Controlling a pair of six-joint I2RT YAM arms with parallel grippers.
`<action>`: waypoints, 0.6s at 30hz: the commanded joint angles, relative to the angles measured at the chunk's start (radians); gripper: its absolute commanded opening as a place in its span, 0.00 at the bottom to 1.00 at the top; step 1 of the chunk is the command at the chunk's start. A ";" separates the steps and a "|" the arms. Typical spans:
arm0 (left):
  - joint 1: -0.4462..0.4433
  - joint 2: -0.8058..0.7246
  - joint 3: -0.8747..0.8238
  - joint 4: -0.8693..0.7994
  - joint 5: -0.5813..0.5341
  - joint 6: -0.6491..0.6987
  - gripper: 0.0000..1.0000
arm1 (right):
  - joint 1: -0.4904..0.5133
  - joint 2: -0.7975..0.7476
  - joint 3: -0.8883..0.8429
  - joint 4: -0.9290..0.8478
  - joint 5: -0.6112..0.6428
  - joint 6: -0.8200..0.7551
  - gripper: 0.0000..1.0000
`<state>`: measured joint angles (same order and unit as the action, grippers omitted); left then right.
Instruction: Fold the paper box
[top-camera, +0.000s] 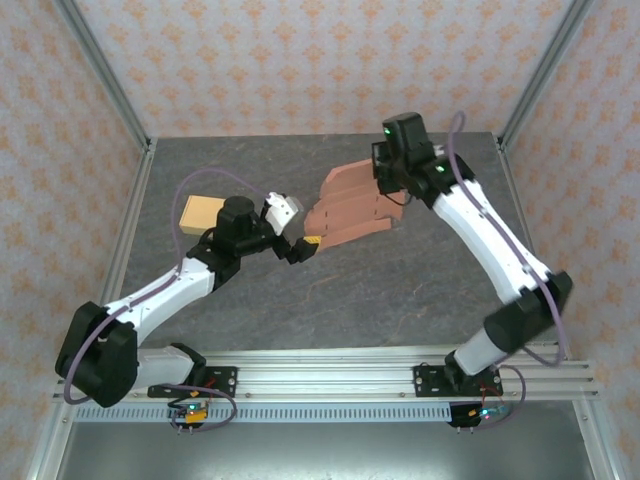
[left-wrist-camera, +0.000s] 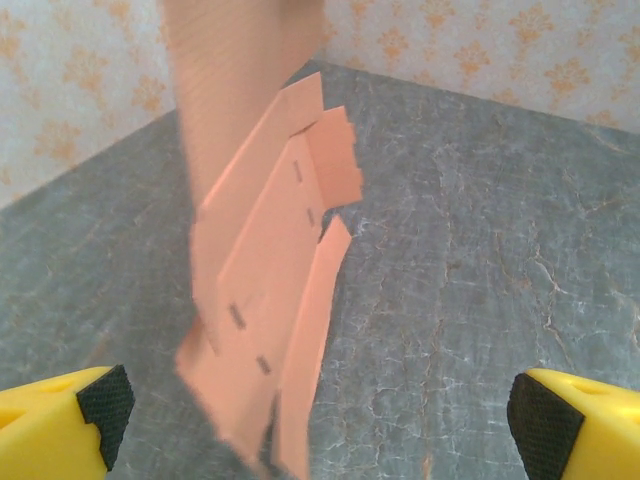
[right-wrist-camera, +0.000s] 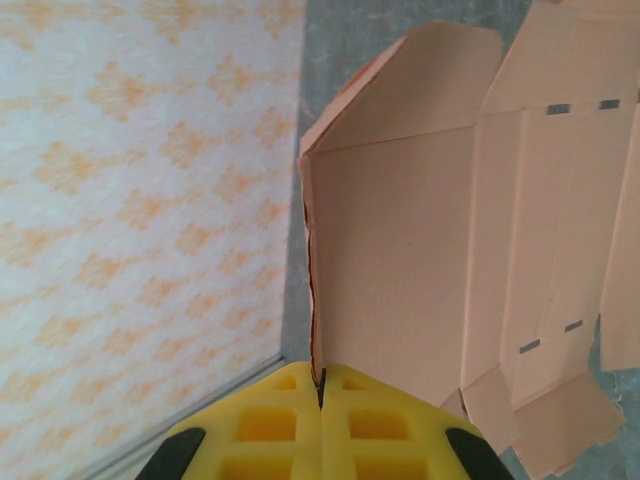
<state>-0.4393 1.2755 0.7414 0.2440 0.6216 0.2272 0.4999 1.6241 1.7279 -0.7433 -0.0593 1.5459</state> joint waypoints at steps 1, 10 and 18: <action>0.020 0.033 -0.027 0.082 -0.025 -0.130 1.00 | 0.018 0.186 0.107 -0.059 -0.002 0.030 0.25; 0.072 0.165 0.020 0.005 -0.217 -0.379 1.00 | -0.072 0.394 0.319 -0.067 -0.127 -0.445 0.70; 0.085 0.244 0.110 -0.171 -0.252 -0.576 1.00 | -0.238 0.114 -0.179 -0.007 -0.168 -0.921 0.68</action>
<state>-0.3542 1.5131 0.7971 0.1722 0.4137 -0.2485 0.2775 1.8359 1.6672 -0.7231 -0.2176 0.8433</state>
